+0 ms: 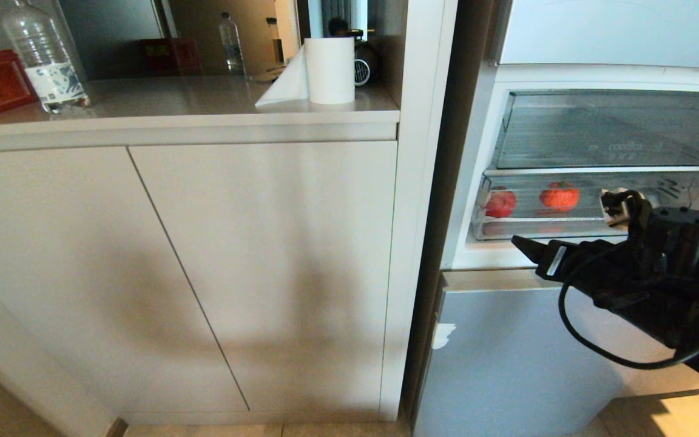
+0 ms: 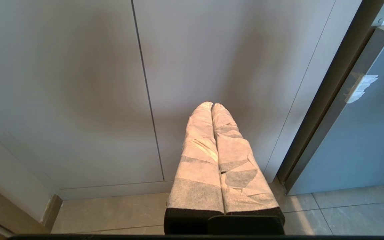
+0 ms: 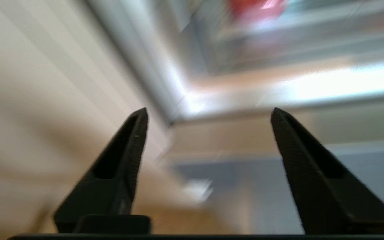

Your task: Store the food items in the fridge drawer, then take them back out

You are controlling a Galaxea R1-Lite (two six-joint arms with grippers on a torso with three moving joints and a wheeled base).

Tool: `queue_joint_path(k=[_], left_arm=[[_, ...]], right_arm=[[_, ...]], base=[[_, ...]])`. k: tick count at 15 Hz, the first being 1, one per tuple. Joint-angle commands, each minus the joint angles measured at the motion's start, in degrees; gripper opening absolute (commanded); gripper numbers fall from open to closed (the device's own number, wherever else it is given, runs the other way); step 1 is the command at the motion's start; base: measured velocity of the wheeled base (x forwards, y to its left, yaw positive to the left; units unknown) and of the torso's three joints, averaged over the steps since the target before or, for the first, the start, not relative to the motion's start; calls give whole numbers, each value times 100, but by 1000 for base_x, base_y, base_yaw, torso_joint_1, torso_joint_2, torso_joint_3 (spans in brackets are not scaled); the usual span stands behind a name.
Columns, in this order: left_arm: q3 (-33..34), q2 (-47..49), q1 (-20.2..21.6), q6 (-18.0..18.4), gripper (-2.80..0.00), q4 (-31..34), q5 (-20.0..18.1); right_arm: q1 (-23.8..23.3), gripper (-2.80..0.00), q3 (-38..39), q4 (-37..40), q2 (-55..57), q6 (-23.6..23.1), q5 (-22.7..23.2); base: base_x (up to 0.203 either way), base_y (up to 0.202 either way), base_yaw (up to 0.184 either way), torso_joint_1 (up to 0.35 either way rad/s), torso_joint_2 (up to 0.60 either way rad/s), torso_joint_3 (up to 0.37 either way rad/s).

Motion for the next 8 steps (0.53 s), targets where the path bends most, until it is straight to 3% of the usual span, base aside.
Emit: queue_joint_path(k=[1, 4, 8], left_arm=[[9, 9, 4, -2, -280, -2, 0], [9, 9, 4, -2, -280, -2, 0], [9, 9, 4, -2, -280, -2, 8]], right_arm=[[14, 0, -349, -282, 641, -576, -77], [6, 0, -823, -404, 1123, -966, -123], [-49, 0, -1429, -818, 1658, -1007, -287]], base=[[0, 0, 0, 0, 0, 0], [0, 0, 0, 0, 0, 0], [0, 0, 0, 0, 0, 0]])
